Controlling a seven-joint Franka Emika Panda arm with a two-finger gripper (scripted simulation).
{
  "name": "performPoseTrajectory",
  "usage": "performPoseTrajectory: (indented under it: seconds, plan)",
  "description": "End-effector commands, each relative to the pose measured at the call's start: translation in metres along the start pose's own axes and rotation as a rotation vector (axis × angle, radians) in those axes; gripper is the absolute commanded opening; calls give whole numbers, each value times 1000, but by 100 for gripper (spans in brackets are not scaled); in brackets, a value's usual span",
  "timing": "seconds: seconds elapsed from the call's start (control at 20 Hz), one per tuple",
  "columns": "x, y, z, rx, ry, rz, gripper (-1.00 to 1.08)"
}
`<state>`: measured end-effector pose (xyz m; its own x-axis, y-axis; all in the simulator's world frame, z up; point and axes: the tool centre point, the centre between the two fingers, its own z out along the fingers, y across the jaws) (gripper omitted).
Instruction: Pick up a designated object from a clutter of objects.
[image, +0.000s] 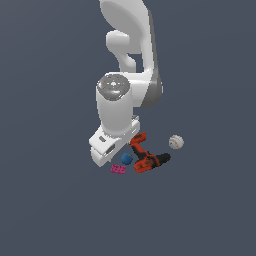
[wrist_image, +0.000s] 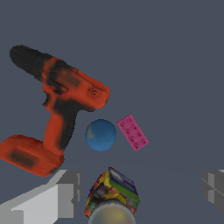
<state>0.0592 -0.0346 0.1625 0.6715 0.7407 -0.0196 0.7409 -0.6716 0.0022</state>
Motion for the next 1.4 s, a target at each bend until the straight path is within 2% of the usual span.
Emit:
performPoseTrajectory:
  seconds: [0.0,0.75,1.35]
  plan:
    - [1,3,11,-1,1,-68,100]
    - [5,17,77,-3,12,-443,100]
    - [6,20,100,-3,20,-572,100]
